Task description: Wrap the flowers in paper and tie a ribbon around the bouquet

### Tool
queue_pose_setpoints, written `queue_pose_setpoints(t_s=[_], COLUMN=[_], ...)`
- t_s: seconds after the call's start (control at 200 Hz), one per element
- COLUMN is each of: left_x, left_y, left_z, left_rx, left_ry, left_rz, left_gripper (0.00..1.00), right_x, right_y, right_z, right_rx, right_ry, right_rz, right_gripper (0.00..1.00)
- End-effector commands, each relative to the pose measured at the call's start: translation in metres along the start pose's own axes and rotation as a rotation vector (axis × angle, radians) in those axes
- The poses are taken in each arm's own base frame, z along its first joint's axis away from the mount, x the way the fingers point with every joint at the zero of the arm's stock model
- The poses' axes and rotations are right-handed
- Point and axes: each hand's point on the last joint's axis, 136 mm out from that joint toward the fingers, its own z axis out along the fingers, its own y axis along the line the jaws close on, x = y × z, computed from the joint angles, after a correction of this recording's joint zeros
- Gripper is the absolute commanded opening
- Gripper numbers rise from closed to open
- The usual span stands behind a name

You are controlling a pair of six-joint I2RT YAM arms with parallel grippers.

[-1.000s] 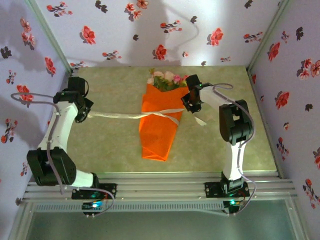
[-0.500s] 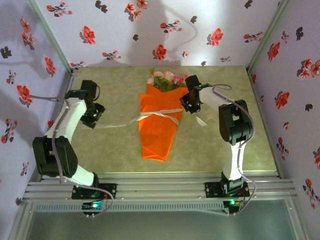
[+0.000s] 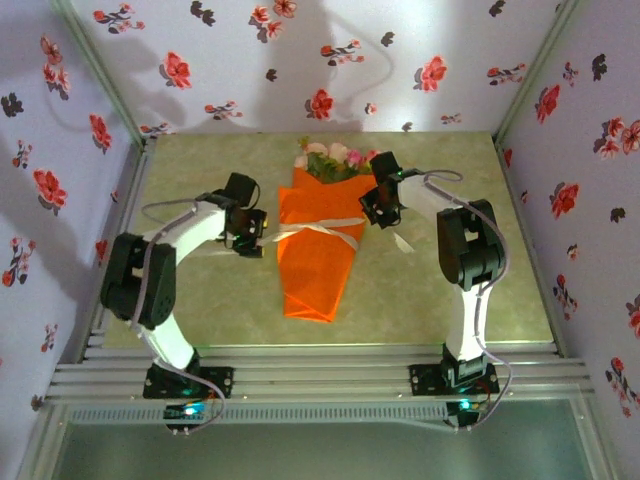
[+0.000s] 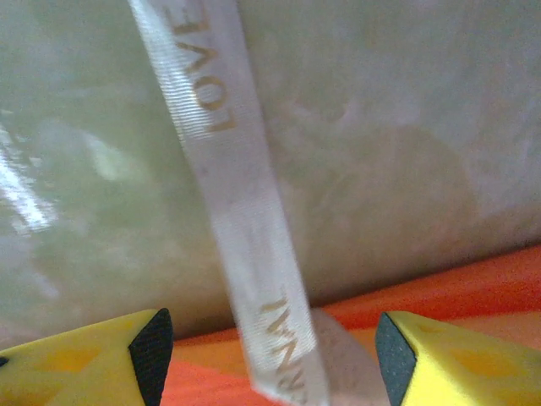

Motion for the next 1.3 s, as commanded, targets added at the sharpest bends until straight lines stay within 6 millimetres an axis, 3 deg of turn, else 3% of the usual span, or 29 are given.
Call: queue_pose_setpoints(t_s=[0.0, 0.12, 0.27, 0.355, 0.45, 0.58, 0.755, 0.96, 1.295], left_x=[0.017, 0.024, 0.024, 0.019, 0.014, 0.012, 0.007, -0.006, -0.014], left_y=[-0.007, 0.002, -0.002, -0.008, -0.013, -0.019, -0.028, -0.051, -0.070], left_z=[0.008, 0.017, 0.030, 0.033, 0.022, 0.003, -0.012, -0.020, -0.019], left_rx=[-0.003, -0.048, -0.051, -0.047, -0.036, -0.017, 0.022, 0.140, 0.221], left_ry=[0.055, 0.074, 0.069, 0.054, 0.024, 0.017, 0.011, 0.017, 0.041], left_rz=[-0.095, -0.096, -0.092, -0.074, -0.049, -0.006, 0.019, 0.011, 0.001], left_gripper=[0.67, 0.66, 0.55, 0.38, 0.14, 0.00, 0.00, 0.00, 0.00], right_x=[0.005, 0.005, 0.006, 0.006, 0.005, -0.002, -0.009, -0.018, -0.043], right_y=[0.008, 0.010, 0.012, 0.012, 0.012, 0.011, 0.007, -0.006, -0.046], right_z=[-0.014, -0.013, -0.014, -0.014, -0.020, -0.031, -0.044, -0.053, -0.063], right_rx=[-0.041, -0.049, -0.052, -0.054, -0.058, -0.069, -0.084, -0.087, -0.085], right_ry=[0.002, 0.001, 0.005, 0.004, -0.010, -0.044, -0.052, -0.046, -0.045], right_rz=[-0.021, -0.018, -0.020, -0.018, -0.024, -0.034, -0.048, -0.064, -0.003], right_gripper=[0.00, 0.00, 0.00, 0.00, 0.00, 0.00, 0.00, 0.00, 0.00])
